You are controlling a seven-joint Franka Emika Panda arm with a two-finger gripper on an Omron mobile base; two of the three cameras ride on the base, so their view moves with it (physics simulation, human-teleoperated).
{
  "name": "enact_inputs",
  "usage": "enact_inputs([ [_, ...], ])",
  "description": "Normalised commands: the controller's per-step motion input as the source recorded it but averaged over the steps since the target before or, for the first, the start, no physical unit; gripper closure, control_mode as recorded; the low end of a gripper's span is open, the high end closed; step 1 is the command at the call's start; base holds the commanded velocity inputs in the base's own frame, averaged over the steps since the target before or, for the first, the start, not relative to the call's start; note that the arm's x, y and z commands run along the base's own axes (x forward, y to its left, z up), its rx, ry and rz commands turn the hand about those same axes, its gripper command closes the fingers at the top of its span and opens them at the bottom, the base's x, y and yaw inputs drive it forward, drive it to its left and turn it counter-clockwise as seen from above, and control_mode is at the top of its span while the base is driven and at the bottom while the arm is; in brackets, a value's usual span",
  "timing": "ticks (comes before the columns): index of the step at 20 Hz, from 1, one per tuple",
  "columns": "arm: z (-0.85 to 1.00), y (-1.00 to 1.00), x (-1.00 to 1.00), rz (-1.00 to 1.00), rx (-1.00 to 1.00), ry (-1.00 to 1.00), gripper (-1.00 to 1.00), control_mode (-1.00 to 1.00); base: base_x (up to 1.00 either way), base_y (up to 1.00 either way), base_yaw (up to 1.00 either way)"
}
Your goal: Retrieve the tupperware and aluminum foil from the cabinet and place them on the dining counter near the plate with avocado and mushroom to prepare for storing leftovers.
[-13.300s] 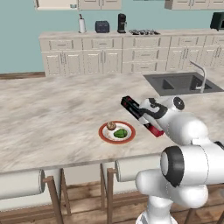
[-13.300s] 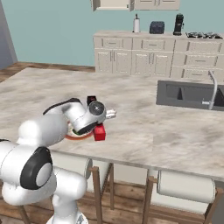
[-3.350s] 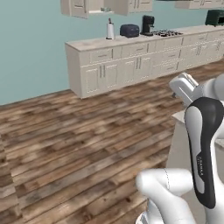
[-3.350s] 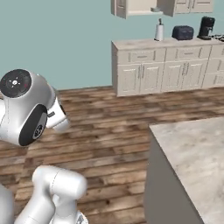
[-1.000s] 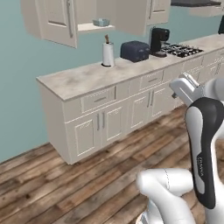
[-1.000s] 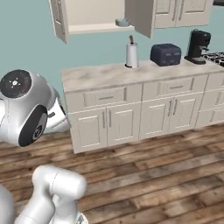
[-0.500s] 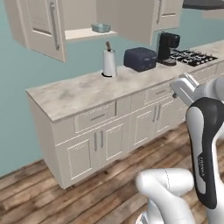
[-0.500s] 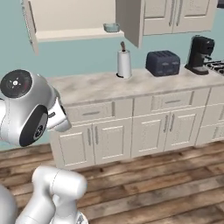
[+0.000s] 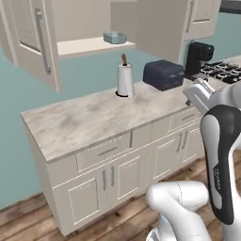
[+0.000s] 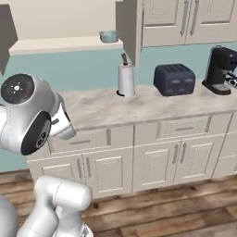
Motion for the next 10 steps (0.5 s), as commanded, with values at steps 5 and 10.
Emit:
enact_inputs([
  [5,0.00,0.00,0.00,0.00,0.00,0.00,-1.00,1.00,1.00,0.00,0.24],
  [10,0.00,0.00,0.00,0.00,0.00,0.00,-1.00,1.00,1.00,-0.04,0.22],
])
